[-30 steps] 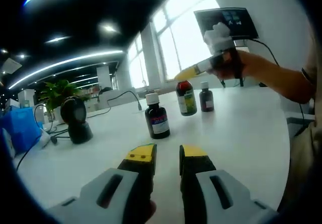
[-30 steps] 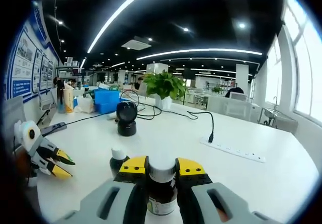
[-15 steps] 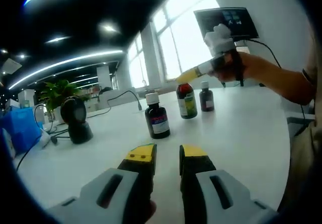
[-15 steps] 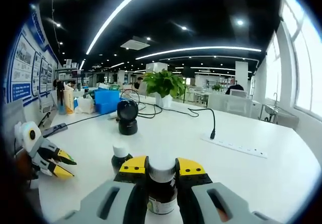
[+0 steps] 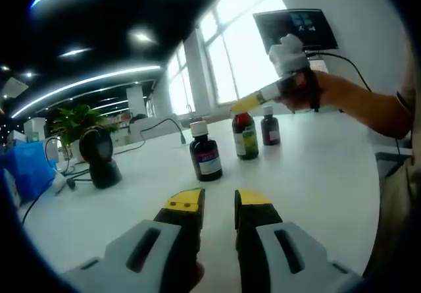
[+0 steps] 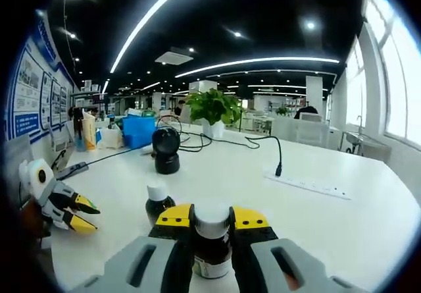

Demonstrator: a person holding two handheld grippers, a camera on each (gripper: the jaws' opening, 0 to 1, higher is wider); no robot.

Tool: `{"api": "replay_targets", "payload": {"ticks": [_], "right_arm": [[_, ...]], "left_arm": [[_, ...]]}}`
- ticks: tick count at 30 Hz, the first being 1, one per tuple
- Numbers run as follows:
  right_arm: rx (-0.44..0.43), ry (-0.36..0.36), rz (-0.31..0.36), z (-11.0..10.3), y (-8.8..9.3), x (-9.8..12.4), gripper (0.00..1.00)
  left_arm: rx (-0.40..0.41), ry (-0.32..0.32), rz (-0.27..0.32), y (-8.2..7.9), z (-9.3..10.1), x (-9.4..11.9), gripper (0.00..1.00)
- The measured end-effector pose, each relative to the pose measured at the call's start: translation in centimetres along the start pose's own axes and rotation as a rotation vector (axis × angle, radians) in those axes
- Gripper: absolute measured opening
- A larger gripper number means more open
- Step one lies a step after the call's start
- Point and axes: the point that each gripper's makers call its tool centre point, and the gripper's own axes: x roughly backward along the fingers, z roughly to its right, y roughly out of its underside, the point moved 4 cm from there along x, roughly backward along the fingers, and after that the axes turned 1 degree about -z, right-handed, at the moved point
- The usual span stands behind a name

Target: Rotate the medicine bottle to make it face forward pick up the medicine bottle inspect the drug traceability code place the medicine on the table

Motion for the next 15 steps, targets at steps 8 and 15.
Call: {"api": "replay_targets", "payload": {"ticks": [8, 15], "right_arm": [[-0.005, 0.002, 0.006, 0.04, 0.04, 0.04, 0.17], [-0.013, 0.003, 0.006, -0.12, 0.12, 0.26, 0.17]], "left_arm": [[-0.004, 0.000, 0.000, 0.06, -0.01, 0.00, 0.10], [-0.005, 0.000, 0.001, 0.09, -0.01, -0.01, 0.10]]}}
